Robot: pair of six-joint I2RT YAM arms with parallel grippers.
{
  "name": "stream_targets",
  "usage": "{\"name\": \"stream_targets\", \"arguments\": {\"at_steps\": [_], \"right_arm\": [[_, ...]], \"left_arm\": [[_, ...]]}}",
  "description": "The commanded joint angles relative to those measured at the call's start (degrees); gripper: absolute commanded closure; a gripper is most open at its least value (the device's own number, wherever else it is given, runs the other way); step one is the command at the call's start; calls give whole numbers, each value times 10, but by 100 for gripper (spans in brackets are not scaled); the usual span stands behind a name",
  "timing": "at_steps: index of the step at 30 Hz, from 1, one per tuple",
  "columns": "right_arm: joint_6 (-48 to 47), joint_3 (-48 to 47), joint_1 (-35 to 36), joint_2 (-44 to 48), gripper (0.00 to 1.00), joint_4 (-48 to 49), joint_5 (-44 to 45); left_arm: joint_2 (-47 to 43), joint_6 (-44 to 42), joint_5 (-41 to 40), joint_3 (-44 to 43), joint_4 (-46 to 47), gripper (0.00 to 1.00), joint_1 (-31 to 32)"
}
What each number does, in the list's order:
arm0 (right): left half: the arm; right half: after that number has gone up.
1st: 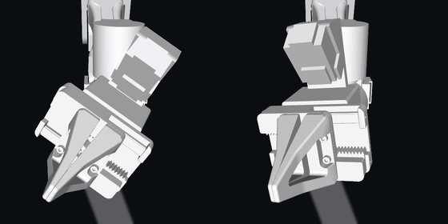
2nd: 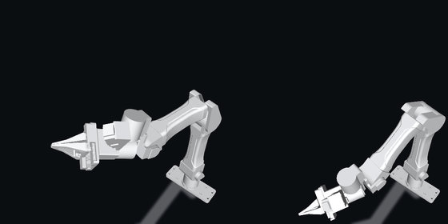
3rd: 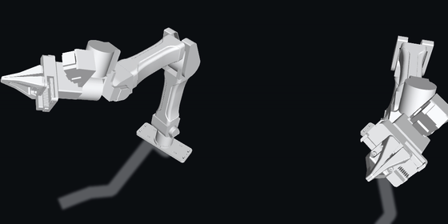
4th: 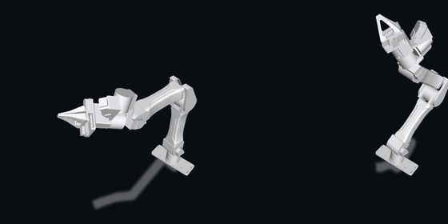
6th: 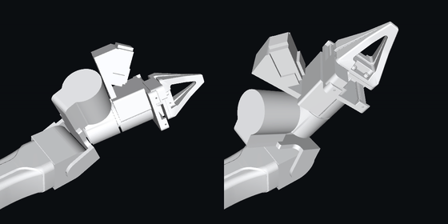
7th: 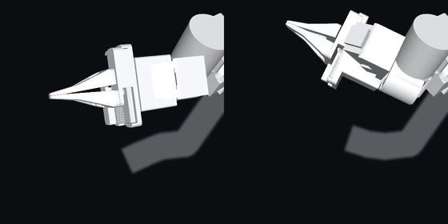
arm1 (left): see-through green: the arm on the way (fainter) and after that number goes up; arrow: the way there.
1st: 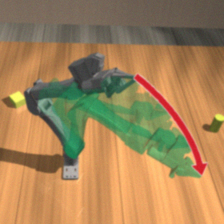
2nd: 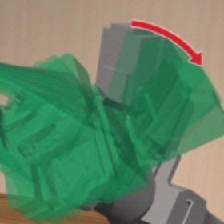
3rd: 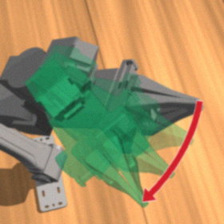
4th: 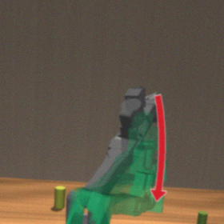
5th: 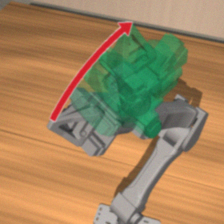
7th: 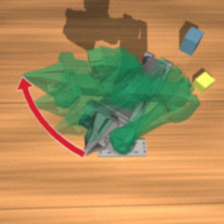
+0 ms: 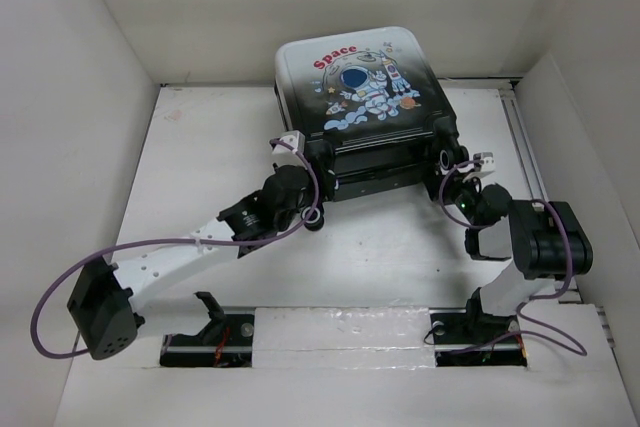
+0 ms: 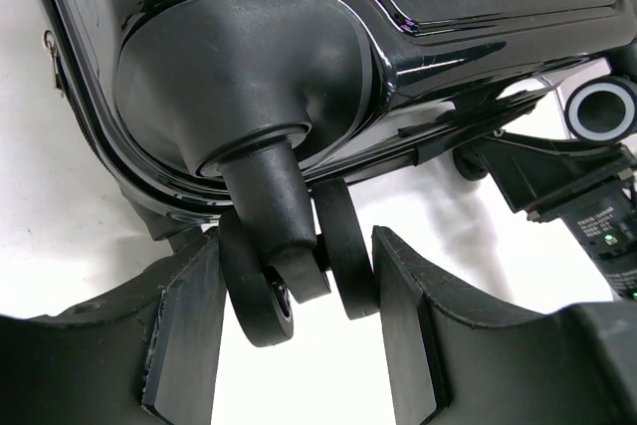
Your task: Pack the luggage
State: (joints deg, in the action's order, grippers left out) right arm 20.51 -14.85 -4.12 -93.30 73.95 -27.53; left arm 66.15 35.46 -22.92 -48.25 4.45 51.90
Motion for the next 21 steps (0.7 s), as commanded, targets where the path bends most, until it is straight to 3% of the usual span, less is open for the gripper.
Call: {"name": "stream_targets", "arguments": {"at_steps": [1,6,10,11,13,21], "right_arm": [[-21,-12,-2,-1,48,300,21],[-28,-32,-2,14,56,300,14],[-14,-56,3,1,68,300,-3],[-14,-56,3,1,83,300,-9],[-14,-50,10,1,100,300,3],[-19,-1,62,45,100,300,19]], "left_arm": [[-79,-18,88,-29,163,100,16],[-93,-18,94,-29,163,100,16],[-88,-18,94,-29,163,100,16],[-88,-18,94,-29,163,100,16],[-82,-13,94,-29,163,100,16],[-66,-13,94,-24,164,100,16]]}}
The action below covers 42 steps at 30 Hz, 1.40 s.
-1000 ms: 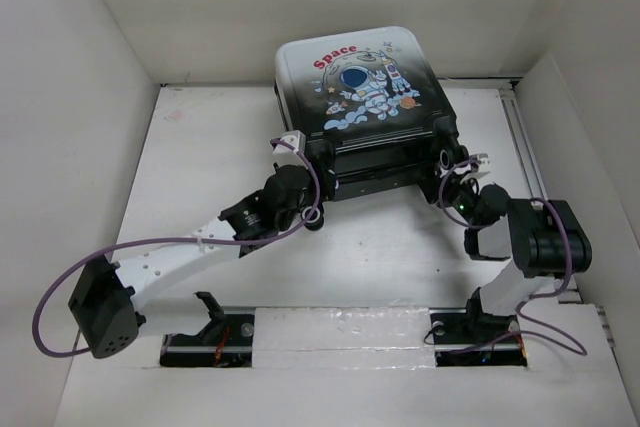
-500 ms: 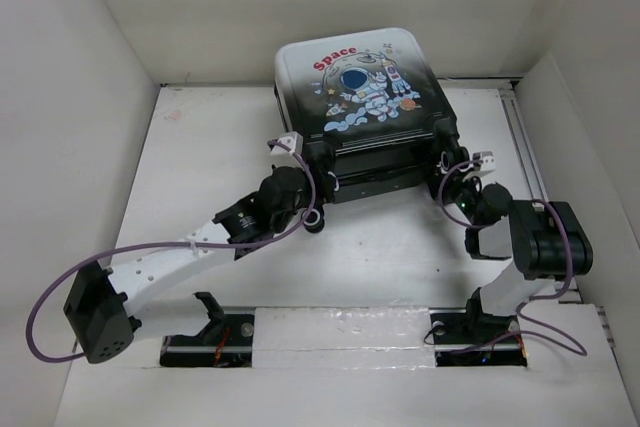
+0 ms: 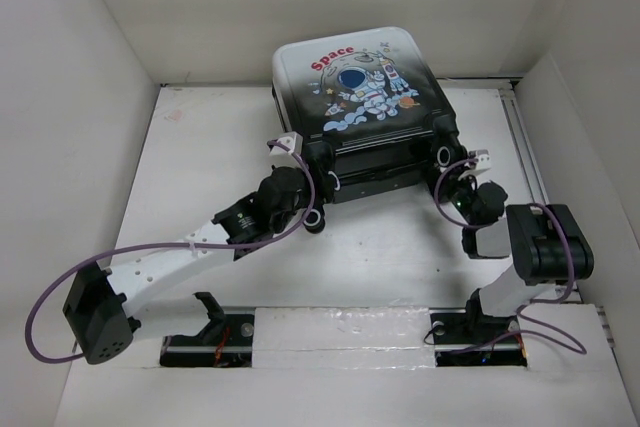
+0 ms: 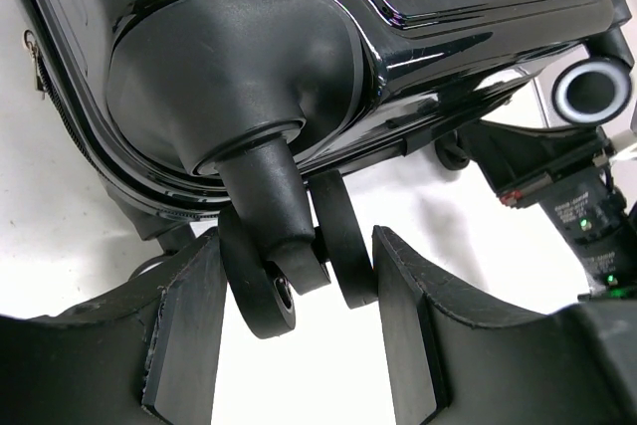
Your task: Pack the luggage
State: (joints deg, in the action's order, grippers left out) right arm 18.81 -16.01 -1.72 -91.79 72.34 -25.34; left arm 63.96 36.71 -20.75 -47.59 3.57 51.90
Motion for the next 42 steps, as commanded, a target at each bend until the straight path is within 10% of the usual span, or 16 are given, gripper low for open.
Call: {"name": "stream_targets", "arguments": {"at_steps": [1,11,19,31,42], "right_arm": [[-2,20,52,37,100,316,5],[-70,91,343,5,100,316,169],[-60,-38,578,-124,100,316,202],[-14,-252,667,-236,100,311,262],[-45,-182,736,-171,100,316,325]], "left_arm": [[-39,-25,72,-30,180,100,16],[26,-20,99,-57,222,100,16],[60,-2,179,-91,243,100,11],[49,60,277,-115,296,100,11],[67,81,248,-87,335,100,24]]}}
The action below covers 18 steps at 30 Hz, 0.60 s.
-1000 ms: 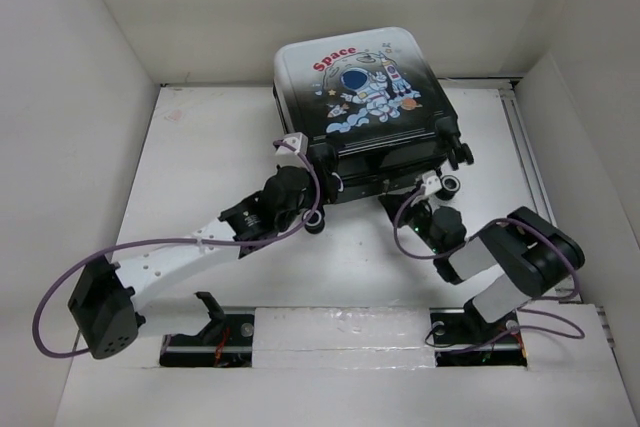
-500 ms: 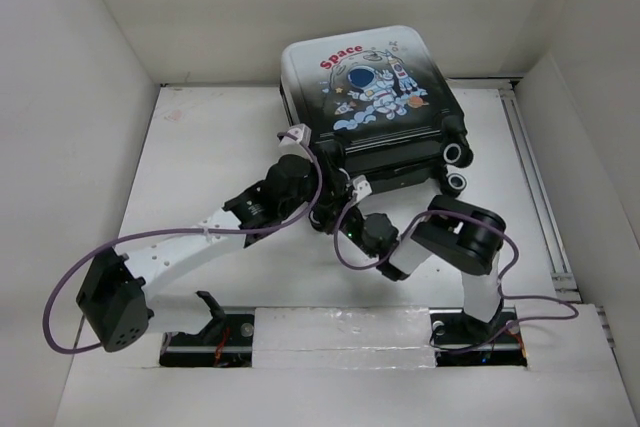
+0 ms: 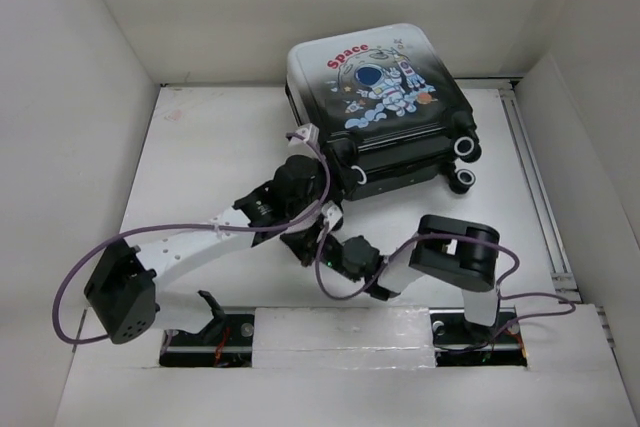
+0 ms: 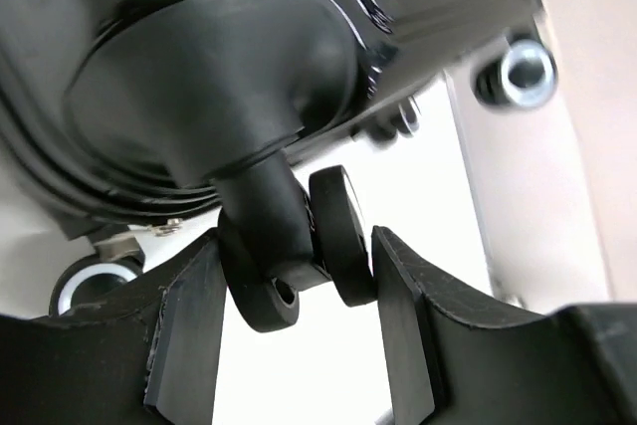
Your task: Pack the luggage
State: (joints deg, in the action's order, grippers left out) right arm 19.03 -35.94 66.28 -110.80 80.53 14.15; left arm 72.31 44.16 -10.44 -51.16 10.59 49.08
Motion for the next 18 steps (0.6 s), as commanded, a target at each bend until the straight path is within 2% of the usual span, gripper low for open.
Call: {"name": "stream_targets", "arguments": {"at_steps": [1,4,7,9,10,13,14,16,17,18], "right_arm": [[-47,18,56,19,100,234,-70],[-47,11,56,4,100,234,-70],[-47,39,61,22,100,234,-27],[-47,74,61,39,92,234,33],[-47,114,61,46,92,234,47],[-28,202,61,84,79,234,78],[-22,226,61,98,69,234,90],[-9,288,61,159,61,205,125],[-2,304,61,187,58,181,140],[12,315,61,257,54,146,153]], "left_arm": [[-16,1,145,-61,265,100,52],[-11,1,150,-80,265,100,52],[-5,1,156,-85,265,100,52],[-19,-9,135,-85,252,100,52],[-19,-9,128,-79,247,100,52],[-26,-37,122,-74,225,100,52],[-26,-44,122,-74,211,100,52],[-20,-65,117,-80,171,100,52],[-20,-72,117,-80,161,96,52],[-20,-77,111,-72,153,84,52]]}}
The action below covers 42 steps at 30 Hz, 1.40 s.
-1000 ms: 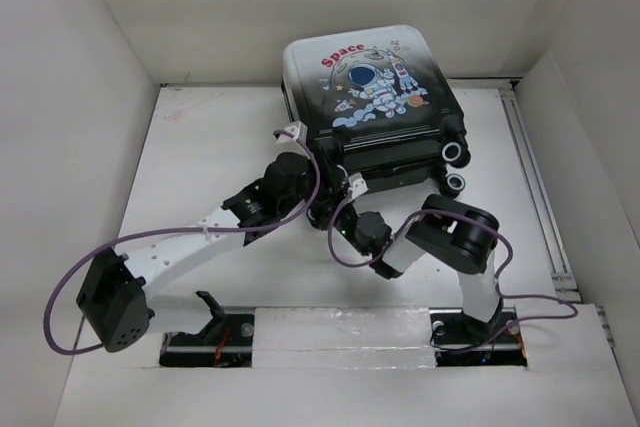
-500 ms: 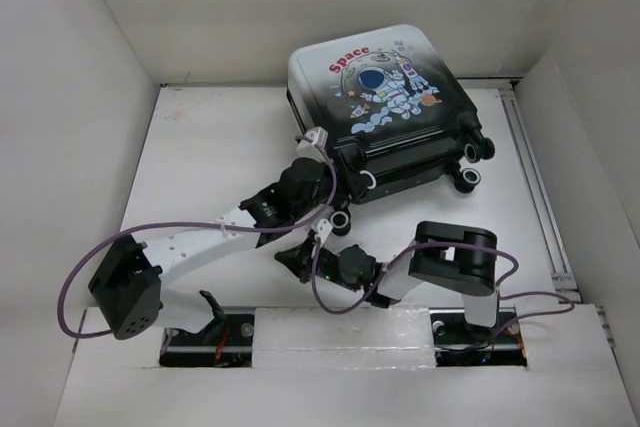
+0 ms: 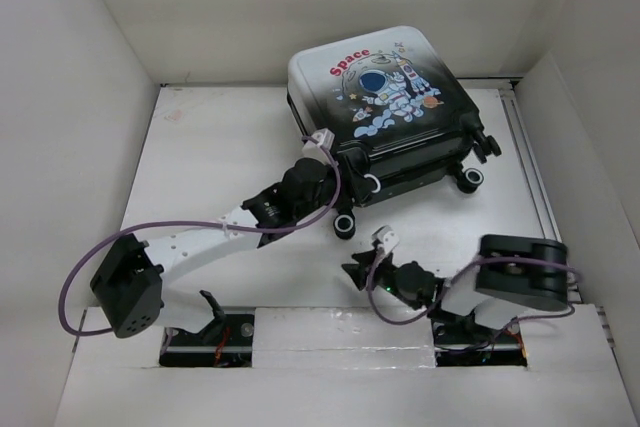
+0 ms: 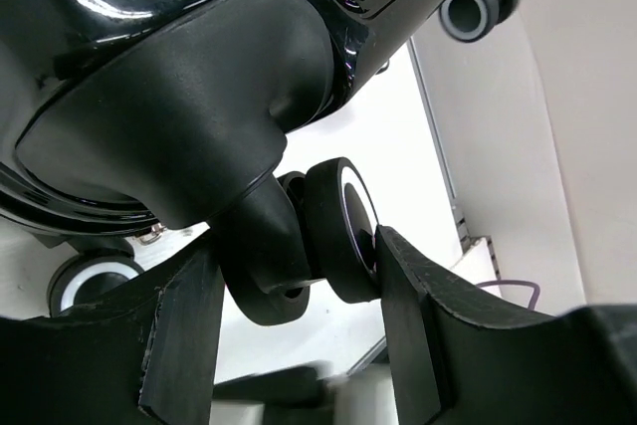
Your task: Pack the luggage
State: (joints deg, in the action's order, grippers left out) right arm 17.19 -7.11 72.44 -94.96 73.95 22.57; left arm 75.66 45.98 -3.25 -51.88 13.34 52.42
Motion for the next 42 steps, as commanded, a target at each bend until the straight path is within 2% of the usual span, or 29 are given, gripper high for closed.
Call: {"name": "stream_targets", "arguments": {"at_steps": [1,4,5,7,8,9,10,13,14,16,19,21,22,24,26,29,32,38,42], "right_arm": [[35,26,-14,141,53,77,75],[73,-57,-14,315,51,-255,118],[64,-74,-14,342,49,-353,171],[49,-76,-25,417,41,-372,205],[37,-76,-40,437,41,-372,195],[22,-76,-83,452,43,-377,139],[10,-86,-99,473,46,-386,116],[-25,-134,-125,490,67,-457,87],[-48,-144,-133,495,74,-472,80],[-55,-186,-161,500,79,-528,22],[-70,-249,-177,479,62,-607,-28],[-70,-270,-177,472,47,-633,-35],[-70,-277,-177,472,43,-647,-40],[-70,-287,-182,472,33,-652,-40],[-70,-303,-199,463,29,-659,-66],[-70,-327,-218,420,24,-680,-113],[-70,-351,-218,387,21,-680,-132],[-59,-351,-232,388,20,-680,-140],[-54,-317,-243,425,21,-674,-156]], "left_arm": [[-53,-101,19,-58,118,79,19],[-69,-106,-10,-38,113,65,19],[-69,-106,-15,-31,113,53,19],[-69,-112,-23,-31,99,48,14],[-63,-112,-23,-31,99,45,14],[-63,-112,-23,-31,93,39,14],[-63,-112,-23,-31,93,37,14],[-75,-117,-64,-15,78,33,14],[-86,-117,-80,7,78,33,14],[-131,-122,-126,33,87,33,14],[-194,-128,-185,84,99,36,14],[-212,-128,-199,115,99,52,14],[-218,-128,-208,124,76,60,14],[-218,-114,-208,160,70,70,14],[-192,-101,-193,190,86,75,21],[-144,-86,-169,238,154,75,28],[-89,-81,-163,249,216,66,28],[0,-88,-164,207,272,65,45],[-2,-86,-169,225,299,66,45]]}}
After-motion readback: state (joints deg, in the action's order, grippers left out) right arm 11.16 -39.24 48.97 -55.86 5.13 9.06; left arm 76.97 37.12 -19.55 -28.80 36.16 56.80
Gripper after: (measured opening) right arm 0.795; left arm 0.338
